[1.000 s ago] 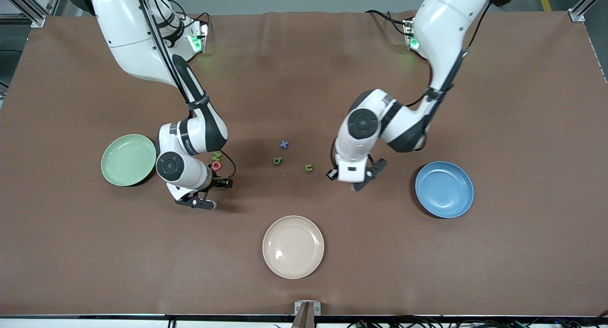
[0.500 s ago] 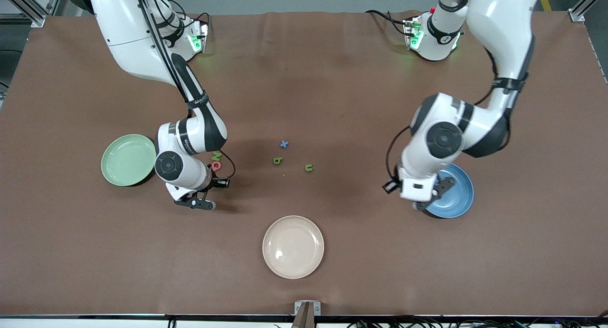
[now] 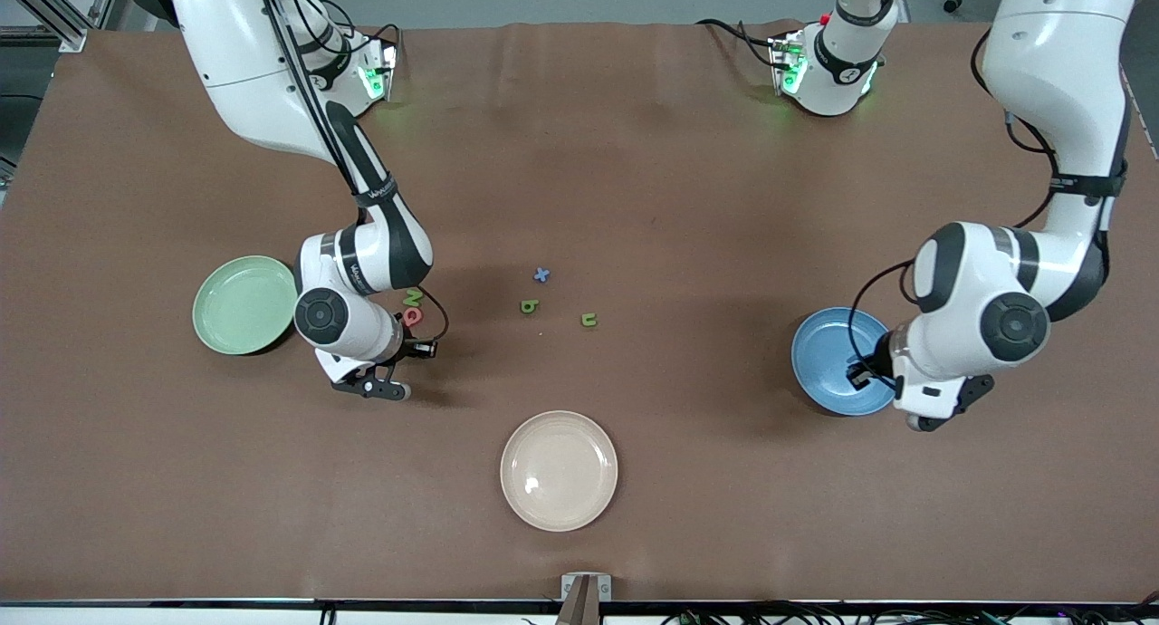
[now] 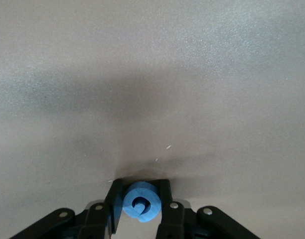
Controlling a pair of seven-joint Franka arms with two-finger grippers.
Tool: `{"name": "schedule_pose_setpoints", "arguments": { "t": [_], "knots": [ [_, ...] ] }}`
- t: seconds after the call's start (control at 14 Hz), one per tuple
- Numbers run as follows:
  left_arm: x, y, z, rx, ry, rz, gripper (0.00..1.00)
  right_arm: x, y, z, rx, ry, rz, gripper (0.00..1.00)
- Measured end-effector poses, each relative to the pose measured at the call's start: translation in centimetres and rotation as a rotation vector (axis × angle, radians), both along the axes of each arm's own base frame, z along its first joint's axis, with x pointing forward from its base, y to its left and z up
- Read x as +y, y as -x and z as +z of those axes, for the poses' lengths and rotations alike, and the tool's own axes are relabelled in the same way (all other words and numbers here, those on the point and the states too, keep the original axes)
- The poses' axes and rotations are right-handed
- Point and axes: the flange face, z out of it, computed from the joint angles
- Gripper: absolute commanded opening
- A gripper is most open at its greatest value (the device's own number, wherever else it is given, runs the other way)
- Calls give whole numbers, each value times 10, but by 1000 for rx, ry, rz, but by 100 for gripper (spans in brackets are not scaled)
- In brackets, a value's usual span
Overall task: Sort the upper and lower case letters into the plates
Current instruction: 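Carry E to the blue plate while the right gripper carries letter to green plate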
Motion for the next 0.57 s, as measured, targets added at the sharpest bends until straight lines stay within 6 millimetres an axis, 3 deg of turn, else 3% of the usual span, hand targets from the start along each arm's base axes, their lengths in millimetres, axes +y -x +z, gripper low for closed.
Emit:
{"name": "schedule_pose_setpoints", "arguments": {
  "t": [0.14, 0.29, 0.36, 0.43, 0.57],
  "knots": [
    [13, 2, -19, 31, 4, 11, 19, -4, -2, 5, 9, -2, 15, 13],
    [20, 6, -36, 60, 5, 20, 27, -18, -8, 28, 34, -12, 29, 13],
    [23, 8, -43, 72, 6, 25, 50, -30, -12, 46, 45, -23, 42, 13],
    [26, 9, -48, 80, 6, 29, 96, -45, -14, 64, 57, -36, 58, 13],
    [28, 9, -50, 83, 7, 33, 100, -73, -14, 95, 71, -57, 85, 13]
  ]
}}
